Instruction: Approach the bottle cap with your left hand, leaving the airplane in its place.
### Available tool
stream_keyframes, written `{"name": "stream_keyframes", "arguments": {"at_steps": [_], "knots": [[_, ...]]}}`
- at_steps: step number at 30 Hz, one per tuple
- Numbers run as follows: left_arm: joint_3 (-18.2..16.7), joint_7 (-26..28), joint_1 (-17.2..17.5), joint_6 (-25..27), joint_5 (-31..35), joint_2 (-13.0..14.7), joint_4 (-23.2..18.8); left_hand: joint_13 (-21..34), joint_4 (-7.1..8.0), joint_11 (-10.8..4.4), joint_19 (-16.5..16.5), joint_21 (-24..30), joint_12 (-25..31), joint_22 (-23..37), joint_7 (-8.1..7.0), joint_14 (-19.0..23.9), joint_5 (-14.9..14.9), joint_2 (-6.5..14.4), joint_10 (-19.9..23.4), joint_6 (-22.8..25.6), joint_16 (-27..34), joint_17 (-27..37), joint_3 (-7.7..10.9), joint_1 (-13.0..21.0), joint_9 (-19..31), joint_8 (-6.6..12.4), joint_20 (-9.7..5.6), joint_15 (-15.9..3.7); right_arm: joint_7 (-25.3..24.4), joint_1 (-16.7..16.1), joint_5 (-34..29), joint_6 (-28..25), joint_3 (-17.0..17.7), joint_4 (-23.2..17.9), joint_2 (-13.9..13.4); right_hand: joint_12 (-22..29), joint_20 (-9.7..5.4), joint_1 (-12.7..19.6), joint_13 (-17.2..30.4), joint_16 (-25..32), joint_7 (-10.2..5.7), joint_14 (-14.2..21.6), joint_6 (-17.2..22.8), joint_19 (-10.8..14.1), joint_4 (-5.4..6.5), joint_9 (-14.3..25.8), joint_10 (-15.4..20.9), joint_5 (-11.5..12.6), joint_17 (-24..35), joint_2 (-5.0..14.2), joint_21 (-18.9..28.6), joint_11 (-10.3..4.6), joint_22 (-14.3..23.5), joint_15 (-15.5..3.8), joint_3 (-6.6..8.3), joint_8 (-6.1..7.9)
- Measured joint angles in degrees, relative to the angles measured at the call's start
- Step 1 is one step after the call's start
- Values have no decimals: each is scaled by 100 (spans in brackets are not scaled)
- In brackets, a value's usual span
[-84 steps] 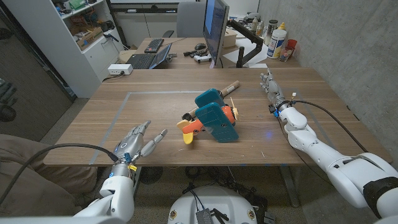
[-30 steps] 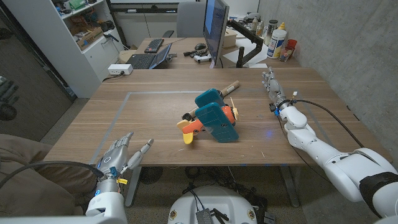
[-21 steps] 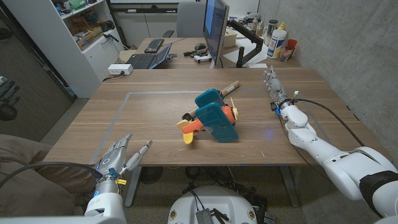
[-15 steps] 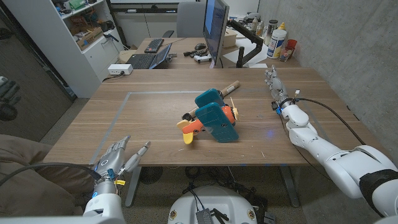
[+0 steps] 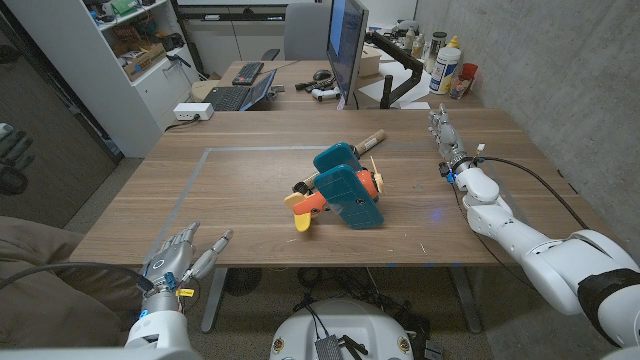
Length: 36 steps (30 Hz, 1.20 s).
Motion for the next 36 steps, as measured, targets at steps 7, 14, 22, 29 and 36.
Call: {"name": "stream_keyframes", "arguments": {"at_steps": [7, 14, 22, 29, 36], "knots": [[-201, -29, 104, -56, -137, -98, 44, 0, 0, 0, 0, 0, 0, 0, 0, 30, 21, 0, 0, 0, 0, 0, 0, 0, 0, 0, 0, -30, -13, 9, -4, 12, 3, 21, -6, 0, 0, 0, 0, 0, 0, 0, 0, 0, 0, 0, 0, 0, 0, 0, 0, 0, 0, 0, 0, 0], [-382, -104, 160, -99, -261, -150, 92, 0, 0, 20, 100, 41, 0, 0, 0, 89, 21, -30, 20, 0, 0, 0, 0, 31, 0, 0, 20, -32, -57, 9, -10, 11, 4, 11, -19, 0, 18, 0, 0, 0, 1, 0, -1, 18, 0, 0, 0, 0, 0, 0, 0, 0, 0, 0, 0, 0], [-535, -234, 148, -80, -405, -154, 123, 0, 0, 40, 131, 41, 0, 0, 29, 184, 42, -50, 40, 33, 23, 0, 0, 50, 0, 0, -11, 0, -126, 6, -55, -30, -20, 25, -20, 0, 21, 0, 0, 0, 31, 0, -31, 21, 0, 0, -31, 0, 0, 0, 45, -32, 0, 0, 0, 0], [-627, -355, 70, 23, -532, -109, 151, 0, 0, 71, 131, 41, 0, 0, 21, 184, 42, -53, 72, 82, 23, 0, 0, 53, 0, 0, -11, 0, -208, 46, -85, -41, -33, 109, 7, 0, 21, 0, 0, 0, 31, 0, -31, 21, 0, 0, -31, 0, 0, 0, 45, -32, 0, 0, 0, 0], [-680, -434, -12, 152, -633, -78, 183, 0, 0, 72, 131, 41, 0, 0, 20, 184, 42, -53, 71, 125, 23, 0, 0, 53, 0, 0, -11, 0, -255, 64, -90, -40, -33, 168, 22, 0, 52, 0, 0, 0, 31, 0, -31, 52, 0, 0, -31, 0, 0, 0, 45, -31, 1, 0, 0, 0]]}}
